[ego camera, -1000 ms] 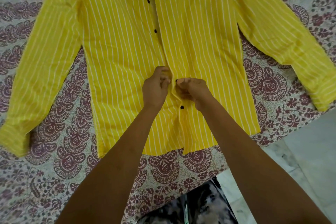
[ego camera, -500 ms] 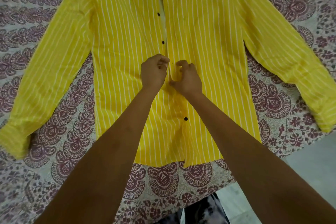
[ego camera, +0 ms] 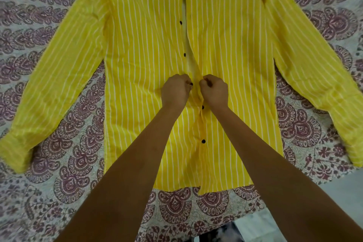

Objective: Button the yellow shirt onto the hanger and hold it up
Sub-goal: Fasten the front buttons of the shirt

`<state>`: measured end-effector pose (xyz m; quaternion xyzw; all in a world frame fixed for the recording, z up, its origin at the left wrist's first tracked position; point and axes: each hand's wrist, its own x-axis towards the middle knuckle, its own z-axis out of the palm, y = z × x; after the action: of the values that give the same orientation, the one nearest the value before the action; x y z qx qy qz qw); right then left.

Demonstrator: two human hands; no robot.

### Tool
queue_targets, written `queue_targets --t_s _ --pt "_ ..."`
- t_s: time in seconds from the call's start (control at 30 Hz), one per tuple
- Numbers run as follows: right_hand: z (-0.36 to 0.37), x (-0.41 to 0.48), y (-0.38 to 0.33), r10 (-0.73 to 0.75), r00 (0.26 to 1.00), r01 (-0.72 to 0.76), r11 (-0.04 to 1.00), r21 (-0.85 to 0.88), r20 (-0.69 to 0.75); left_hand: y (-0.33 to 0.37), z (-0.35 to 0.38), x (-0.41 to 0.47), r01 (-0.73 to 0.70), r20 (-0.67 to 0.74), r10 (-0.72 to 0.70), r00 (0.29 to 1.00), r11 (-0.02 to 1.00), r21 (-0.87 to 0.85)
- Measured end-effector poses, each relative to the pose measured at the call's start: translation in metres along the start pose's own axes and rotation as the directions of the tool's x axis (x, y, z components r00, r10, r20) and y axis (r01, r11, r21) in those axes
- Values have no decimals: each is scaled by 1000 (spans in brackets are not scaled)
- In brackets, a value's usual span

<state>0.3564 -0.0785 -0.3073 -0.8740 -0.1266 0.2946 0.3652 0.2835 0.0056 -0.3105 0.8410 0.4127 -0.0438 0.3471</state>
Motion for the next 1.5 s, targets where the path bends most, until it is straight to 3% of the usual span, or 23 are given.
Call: queue_targets --t_s 0.4,0.6,0.77,0.9,1.07,1.23,1.5 --pt "0 8 11 13 997 -34 956 292 74 7 3 1 49 -15 -49 999 998 46" --pt "-2 4 9 45 998 -60 944 324 52 13 -5 7 212 -49 -240 970 923 -321" --pt "-3 -1 13 54 997 -70 928 367 51 19 0 2 283 -14 -341 940 802 -527" --pt "-4 -5 17 61 997 -71 919 387 38 25 -1 -6 284 18 -343 939 745 -604" --pt "-7 -8 20 26 999 -34 941 336 29 26 -3 -11 278 69 -302 951 731 -623" --pt "-5 -7 22 -61 996 49 985 166 69 31 -3 -6 276 62 -293 954 781 -560" --pt "-6 -14 19 57 996 -78 909 410 63 34 0 -3 235 -17 -267 964 874 -425"
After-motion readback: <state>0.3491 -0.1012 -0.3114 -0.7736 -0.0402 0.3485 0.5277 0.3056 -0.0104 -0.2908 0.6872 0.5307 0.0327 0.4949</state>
